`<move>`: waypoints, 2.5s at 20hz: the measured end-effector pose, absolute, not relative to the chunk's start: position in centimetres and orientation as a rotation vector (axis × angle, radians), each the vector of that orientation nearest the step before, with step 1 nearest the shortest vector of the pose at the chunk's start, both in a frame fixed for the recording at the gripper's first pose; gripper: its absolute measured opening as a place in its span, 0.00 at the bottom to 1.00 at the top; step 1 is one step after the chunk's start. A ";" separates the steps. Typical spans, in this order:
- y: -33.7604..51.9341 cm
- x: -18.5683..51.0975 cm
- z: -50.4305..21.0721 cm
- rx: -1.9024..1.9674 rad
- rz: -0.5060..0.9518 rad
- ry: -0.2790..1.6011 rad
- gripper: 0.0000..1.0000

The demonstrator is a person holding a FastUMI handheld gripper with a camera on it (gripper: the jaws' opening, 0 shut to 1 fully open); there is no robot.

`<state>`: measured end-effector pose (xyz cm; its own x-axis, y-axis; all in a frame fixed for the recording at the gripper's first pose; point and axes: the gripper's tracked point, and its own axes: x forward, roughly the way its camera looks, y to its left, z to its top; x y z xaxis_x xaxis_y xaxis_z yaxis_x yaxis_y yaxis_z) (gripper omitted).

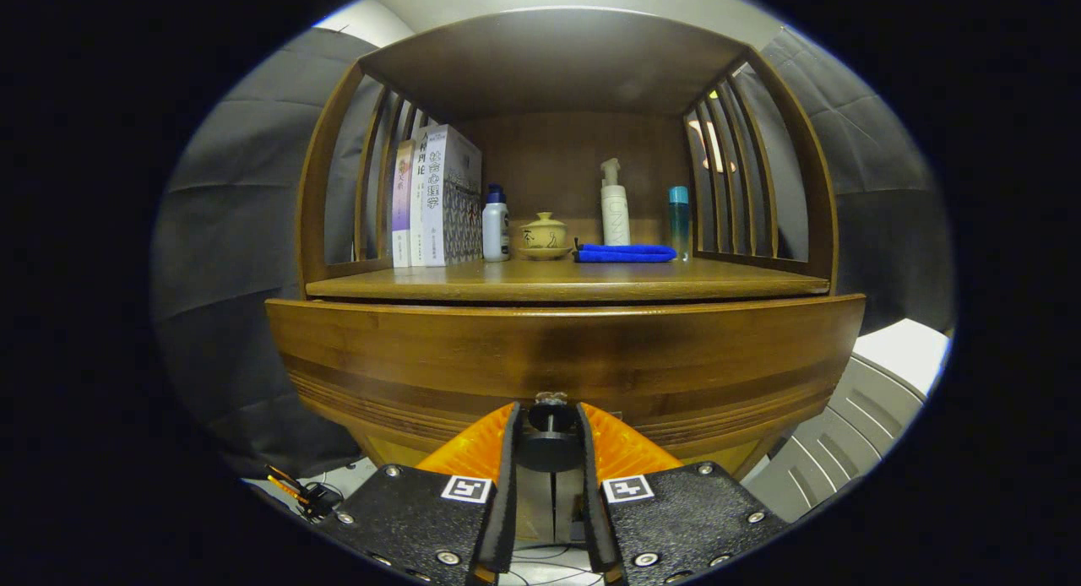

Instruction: Pull open the drawer, take out the items inside it, and place them on the countertop above the cabinet.

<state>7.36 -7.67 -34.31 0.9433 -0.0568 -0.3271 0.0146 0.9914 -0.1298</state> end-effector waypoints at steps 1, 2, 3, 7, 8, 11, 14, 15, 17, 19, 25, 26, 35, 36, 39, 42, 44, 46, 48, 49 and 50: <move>-7.6 6.7 -34.1 -0.140 -0.034 0.338 0.34; -7.5 6.4 -34.1 -0.157 -0.030 0.338 0.34; -7.4 6.3 -33.9 -0.170 -0.027 0.338 0.34; -7.3 3.1 -33.5 -0.137 -0.027 0.346 0.34; -7.2 2.5 -33.5 -0.131 -0.026 0.353 0.34; -7.0 0.9 -33.3 -0.154 -0.016 0.362 0.34; -7.0 -0.5 -33.3 -0.153 -0.014 0.368 0.34; -7.0 -1.0 -33.2 -0.154 -0.017 0.369 0.34; -6.9 -1.7 -33.3 -0.154 -0.012 0.377 0.34; -6.8 -2.7 -33.2 -0.156 -0.008 0.381 0.34; -6.4 -4.6 -33.2 -0.163 0.004 0.391 0.34; -6.3 -4.9 -33.2 -0.160 0.005 0.391 0.34; -5.6 -5.6 -32.9 -0.164 -0.002 0.421 0.39; -5.3 -5.7 -32.2 -0.210 0.009 0.404 0.44; -4.5 -6.6 -29.0 -0.284 0.028 0.327 0.68; -3.2 -6.6 -25.8 -0.180 0.003 0.290 0.93; -2.7 -5.6 -23.1 -0.113 -0.020 0.251 0.94; -2.9 -4.7 -21.4 -0.091 -0.037 0.236 0.94; -3.4 -3.5 -20.0 -0.121 -0.054 0.231 0.94; -3.7 -2.9 -19.7 -0.139 -0.063 0.237 0.94; -3.7 -2.1 -19.4 -0.151 -0.071 0.251 0.94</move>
<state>-2.09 -3.74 -19.43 0.9663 -0.0891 -0.2414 0.0516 0.9862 -0.1574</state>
